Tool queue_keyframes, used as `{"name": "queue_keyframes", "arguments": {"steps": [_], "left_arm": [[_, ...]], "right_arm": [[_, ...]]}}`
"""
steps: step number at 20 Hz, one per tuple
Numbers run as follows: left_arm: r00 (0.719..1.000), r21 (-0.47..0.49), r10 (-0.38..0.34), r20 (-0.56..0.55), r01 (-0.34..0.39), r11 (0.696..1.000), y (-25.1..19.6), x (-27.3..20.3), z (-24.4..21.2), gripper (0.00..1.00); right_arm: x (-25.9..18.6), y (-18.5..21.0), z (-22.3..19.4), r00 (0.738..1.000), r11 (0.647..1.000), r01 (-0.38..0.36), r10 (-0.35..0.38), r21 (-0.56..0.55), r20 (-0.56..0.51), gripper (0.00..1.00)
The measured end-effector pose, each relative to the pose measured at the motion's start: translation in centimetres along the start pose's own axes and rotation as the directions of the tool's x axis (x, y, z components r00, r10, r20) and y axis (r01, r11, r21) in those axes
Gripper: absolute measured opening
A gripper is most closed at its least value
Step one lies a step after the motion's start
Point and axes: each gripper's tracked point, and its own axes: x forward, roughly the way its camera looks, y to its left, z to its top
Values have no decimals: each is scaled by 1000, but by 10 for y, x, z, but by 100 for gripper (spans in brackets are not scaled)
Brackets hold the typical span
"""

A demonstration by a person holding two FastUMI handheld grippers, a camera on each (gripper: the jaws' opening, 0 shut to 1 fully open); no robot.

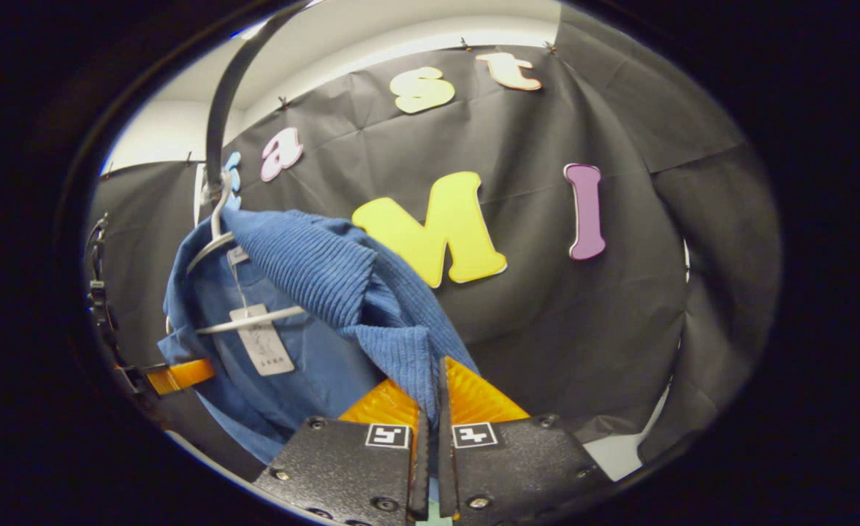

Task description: Grasp the clothes on the hanger with both hands and then place them into the laundry hamper below.

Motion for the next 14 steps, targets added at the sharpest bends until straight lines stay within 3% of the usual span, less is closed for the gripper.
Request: {"name": "queue_keyframes", "arguments": {"steps": [3, 10, 11, 14], "left_arm": [[998, -41, -59, 11, 60, 997, -3, 2, 18, 5], [995, -66, 43, 88, -37, 997, 39, -9, 66, 2], [995, -64, 52, 89, -47, 997, 43, -9, 70, 6], [993, -48, 70, 97, -66, 997, 55, -5, 82, 2]], "right_arm": [[4, -5, 18, 1000, 999, -13, 12, 46, 22, 8], [16, -25, 77, 992, 986, -28, 7, 167, 125, 8], [18, -26, 82, 991, 986, -27, 5, 165, 133, 8], [33, -29, 98, 988, 988, -27, 4, 150, 153, 8]]}}
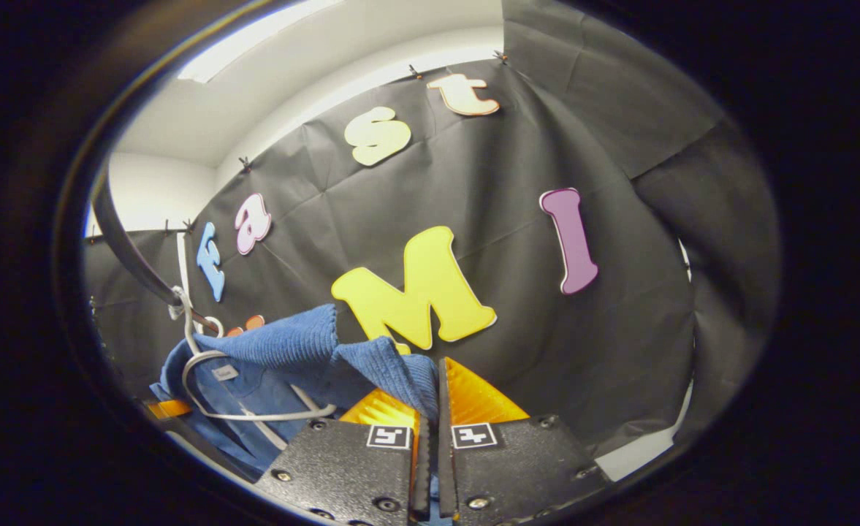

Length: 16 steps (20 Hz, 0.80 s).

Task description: Grasp the clothes on the hanger with both hands and then place them into the laundry hamper below.

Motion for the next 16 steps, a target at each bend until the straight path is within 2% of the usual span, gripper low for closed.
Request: {"name": "queue_keyframes", "arguments": {"steps": [1, 2, 5, 8, 10, 13, 14, 15, 16], "left_arm": [[1000, 5, 4, 0, -4, 1000, 3, 2, 3, 6], [1000, 3, 8, 0, -8, 1000, 6, 3, 6, 2], [1000, -7, 3, -9, -3, 1000, 13, 7, 15, 2], [1000, 7, 27, 0, -27, 1000, 29, 12, 27, 6], [999, -29, 16, -39, -17, 999, 28, 19, 19, 2], [997, -34, 12, -78, -14, 999, 30, 21, -1, 6], [995, -51, 7, -96, -12, 999, 30, 22, -10, 1], [993, -64, 10, -113, -17, 998, 32, 24, -19, 5], [992, -73, 15, -122, -24, 997, 35, 24, -26, 1]], "right_arm": [[4, 1, 1, 1000, 1000, -2, 2, 5, -7, 8], [9, -1, 1, 1000, 1000, 3, -2, 13, -15, 8], [20, -2, 0, 999, 998, -6, 8, 55, -42, 8], [32, -3, -5, 997, 998, -18, 22, 68, -73, 8], [40, 1, -13, 994, 996, -26, 35, 89, -101, 8], [43, 9, -26, 988, 993, -56, 70, 102, -134, 7], [44, 10, -31, 987, 993, -62, 76, 97, -145, 7], [45, 10, -36, 984, 993, -66, 80, 96, -156, 7], [46, 12, -39, 982, 992, -75, 91, 100, -168, 7]]}}
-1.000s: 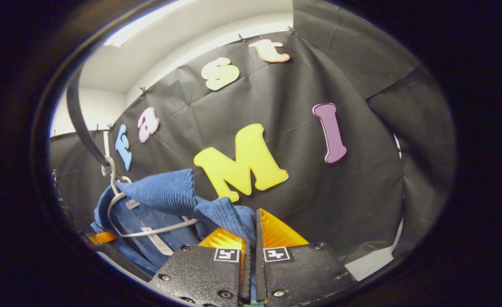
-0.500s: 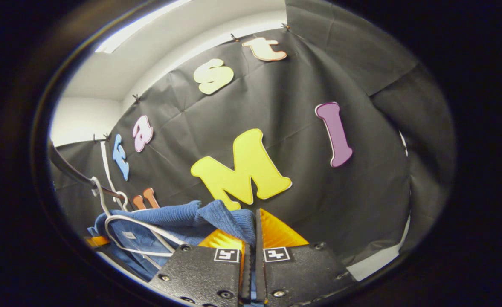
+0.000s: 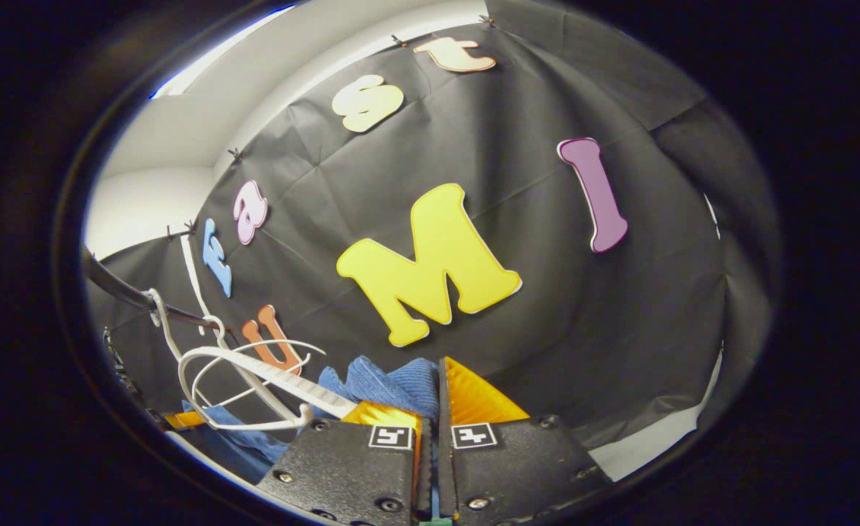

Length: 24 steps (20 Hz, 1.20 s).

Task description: Grasp the clothes on the hanger with both hands and then place them into the laundry hamper below.

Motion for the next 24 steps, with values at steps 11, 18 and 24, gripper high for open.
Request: {"name": "queue_keyframes", "arguments": {"steps": [11, 18, 24], "left_arm": [[997, -59, 11, -79, -15, 998, 20, 7, -55, 1], [993, -22, -21, -118, 18, 1000, 16, -19, -82, 1], [990, 35, -82, -114, 86, 996, -5, -47, -85, 1]], "right_arm": [[2, -21, -54, 993, 999, 22, -16, 46, -115, 8], [-15, -29, -96, 981, 998, 52, -46, 28, -189, 6], [-40, -10, -129, 972, 999, 24, -18, 22, -234, 6]]}}
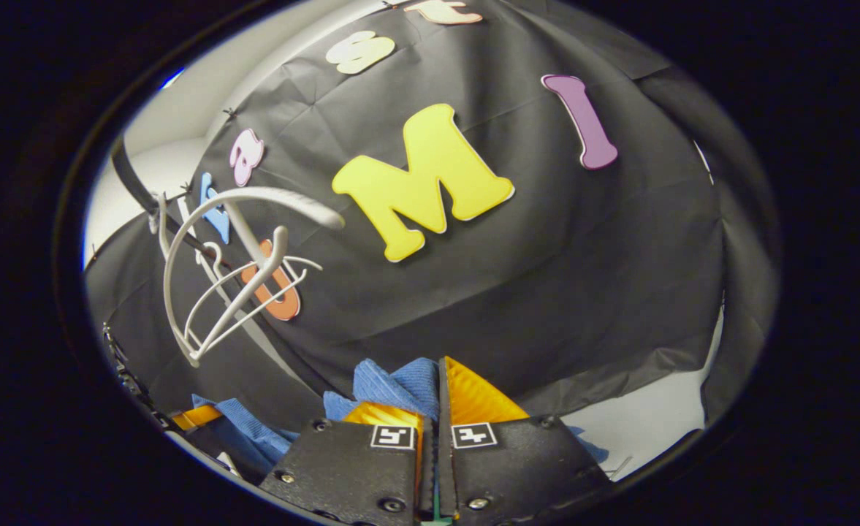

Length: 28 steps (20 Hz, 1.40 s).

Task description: Grasp the clothes on the hanger with both hands and then place them into the laundry hamper below.

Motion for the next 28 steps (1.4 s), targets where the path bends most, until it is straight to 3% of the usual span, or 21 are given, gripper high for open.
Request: {"name": "queue_keyframes", "arguments": {"steps": [8, 9, 10, 13, 14, 15, 16, 21, 23, 24, 25, 28], "left_arm": [[993, 61, -115, 33, 113, 992, -44, -31, 13, 1], [991, 69, -128, 39, 125, 990, -49, -36, 15, 5], [989, 76, -144, 44, 141, 987, -55, -40, 18, 1], [979, 98, -197, 56, 191, 977, -78, -51, 26, 5], [975, 112, -213, 64, 205, 972, -84, -55, 31, 1], [971, 126, -227, 71, 217, 968, -91, -59, 34, 5], [967, 139, -241, 77, 229, 963, -96, -62, 37, 1], [951, 155, -296, 89, 280, 947, -115, -72, 46, 1], [951, 151, -297, 82, 283, 947, -112, -71, 42, 5], [952, 145, -296, 74, 284, 948, -111, -69, 37, 1], [954, 134, -295, 61, 285, 949, -110, -68, 30, 5], [961, 109, -275, 11, 272, 956, -97, -62, 4, 5]], "right_arm": [[-24, 60, -45, 991, 993, -114, 112, -22, -69, 6], [-27, 72, -50, 988, 991, -134, 132, -29, -77, 6], [-29, 84, -52, 984, 987, -159, 156, -34, -83, 6], [-36, 124, -62, 967, 969, -238, 231, -61, -109, 5], [-37, 136, -64, 962, 963, -259, 251, -68, -113, 8], [-39, 147, -66, 954, 956, -285, 275, -75, -118, 5], [-41, 157, -67, 949, 950, -303, 293, -76, -120, 5], [-45, 196, -76, 906, 915, -401, 392, -33, -159, 5], [-45, 203, -88, 893, 908, -419, 410, -9, -187, 5], [-43, 204, -95, 889, 907, -420, 411, -2, -203, 5], [-41, 204, -100, 886, 908, -419, 409, 2, -218, 5], [-29, 198, -128, 877, 917, -398, 386, 18, -286, 5]]}}
